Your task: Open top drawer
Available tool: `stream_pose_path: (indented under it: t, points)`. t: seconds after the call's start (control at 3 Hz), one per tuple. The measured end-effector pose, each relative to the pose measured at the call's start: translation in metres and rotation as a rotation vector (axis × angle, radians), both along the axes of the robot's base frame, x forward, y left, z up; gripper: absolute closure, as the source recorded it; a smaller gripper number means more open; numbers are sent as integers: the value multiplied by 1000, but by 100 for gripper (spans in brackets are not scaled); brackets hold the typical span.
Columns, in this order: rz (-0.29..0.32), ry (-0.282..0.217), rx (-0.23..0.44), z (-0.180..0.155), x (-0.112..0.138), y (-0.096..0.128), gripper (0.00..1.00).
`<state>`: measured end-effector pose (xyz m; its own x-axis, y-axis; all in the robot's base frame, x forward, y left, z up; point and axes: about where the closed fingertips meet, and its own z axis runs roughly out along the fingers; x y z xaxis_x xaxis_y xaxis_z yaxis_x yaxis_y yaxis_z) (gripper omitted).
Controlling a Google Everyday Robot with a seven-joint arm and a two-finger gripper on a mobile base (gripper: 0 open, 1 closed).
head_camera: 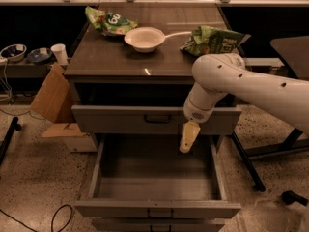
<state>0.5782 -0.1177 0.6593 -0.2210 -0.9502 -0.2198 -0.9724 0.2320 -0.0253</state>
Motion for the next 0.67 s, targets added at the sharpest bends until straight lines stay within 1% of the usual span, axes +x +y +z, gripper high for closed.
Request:
stream_pose_path:
  t: [0.33,0.67]
  points:
    - [38,14,0,5,-26,-14,0]
    - [107,46,-5,6,-61,-23,0]
